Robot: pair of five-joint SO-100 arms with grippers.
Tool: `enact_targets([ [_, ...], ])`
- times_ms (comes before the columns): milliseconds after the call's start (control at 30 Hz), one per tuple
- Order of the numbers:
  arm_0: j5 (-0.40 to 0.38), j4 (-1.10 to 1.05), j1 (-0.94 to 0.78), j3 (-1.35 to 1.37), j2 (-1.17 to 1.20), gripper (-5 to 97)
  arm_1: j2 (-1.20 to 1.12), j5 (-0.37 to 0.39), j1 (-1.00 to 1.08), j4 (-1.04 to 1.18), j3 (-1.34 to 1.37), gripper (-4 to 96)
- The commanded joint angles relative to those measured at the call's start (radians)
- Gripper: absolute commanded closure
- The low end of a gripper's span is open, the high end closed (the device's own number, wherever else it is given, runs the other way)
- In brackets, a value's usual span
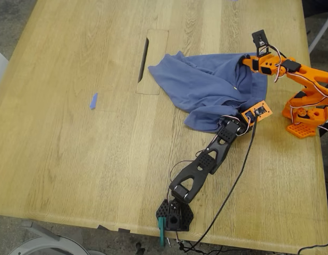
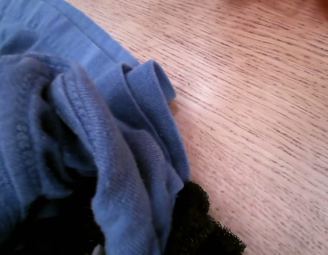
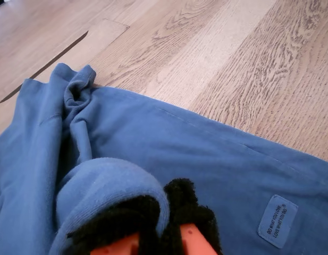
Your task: Fold a T-shirt
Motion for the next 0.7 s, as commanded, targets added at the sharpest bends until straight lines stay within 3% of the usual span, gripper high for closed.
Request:
enact_targets([
  [0,-0.025,0.049,-0.074,-0.025,-0.014,86,0.066,-0.008,0.000,0.000,-0.081,91.4],
  [100,-0.026,0.051,-0.092,-0.025,-0.014,92,0.066,-0.009,-0.002,0.005,-0.091,91.4],
  [333,-0.043,0.051,-0.118,-0.026,0.002,92,0.084,-0.012,-0.005,0.037,-0.141,91.4],
  [667,-0.058,0.183,-0.256,-0.028,0.296,92,0.160,-0.018,-0.026,0.135,-0.264,91.4],
])
